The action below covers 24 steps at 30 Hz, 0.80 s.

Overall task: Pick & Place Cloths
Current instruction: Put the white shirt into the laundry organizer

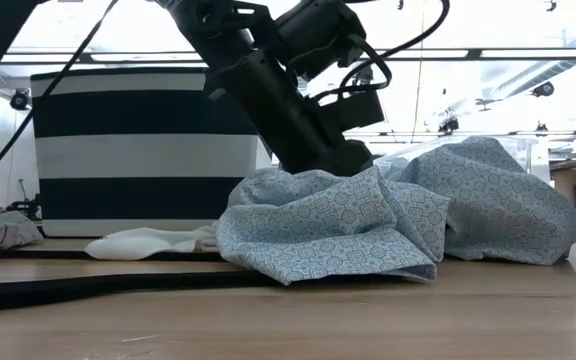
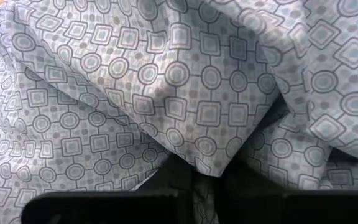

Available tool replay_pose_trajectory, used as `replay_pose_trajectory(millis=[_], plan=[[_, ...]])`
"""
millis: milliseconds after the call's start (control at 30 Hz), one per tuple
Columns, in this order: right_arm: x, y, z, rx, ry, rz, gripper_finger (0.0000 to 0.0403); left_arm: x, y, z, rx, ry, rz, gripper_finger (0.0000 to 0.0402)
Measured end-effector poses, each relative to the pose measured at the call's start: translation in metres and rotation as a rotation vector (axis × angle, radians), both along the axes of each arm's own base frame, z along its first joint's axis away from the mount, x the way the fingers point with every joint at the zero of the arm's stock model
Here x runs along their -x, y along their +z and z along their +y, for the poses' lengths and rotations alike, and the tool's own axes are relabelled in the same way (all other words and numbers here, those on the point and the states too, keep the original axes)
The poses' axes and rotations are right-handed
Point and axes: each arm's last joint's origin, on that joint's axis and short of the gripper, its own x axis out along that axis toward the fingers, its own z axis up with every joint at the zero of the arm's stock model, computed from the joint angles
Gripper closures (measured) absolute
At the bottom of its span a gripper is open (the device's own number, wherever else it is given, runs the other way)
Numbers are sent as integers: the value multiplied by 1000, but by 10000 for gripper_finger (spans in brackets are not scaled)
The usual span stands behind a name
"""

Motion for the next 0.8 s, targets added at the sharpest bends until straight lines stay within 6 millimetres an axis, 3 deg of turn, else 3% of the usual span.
replay_pose_trajectory(millis=[133, 300, 500, 800], plan=[[24, -13, -28, -39, -66, -45, 394, 1, 6, -1, -6, -13, -7, 373], [49, -36, -59, -56, -226, -98, 394, 6, 32, -1, 4, -31, -64, 373], [69, -61, -79, -114, -260, -112, 394, 17, 75, 0, 10, -31, -154, 373], [80, -84, -89, -142, -277, -148, 394, 56, 162, 9, -114, 68, -359, 373]])
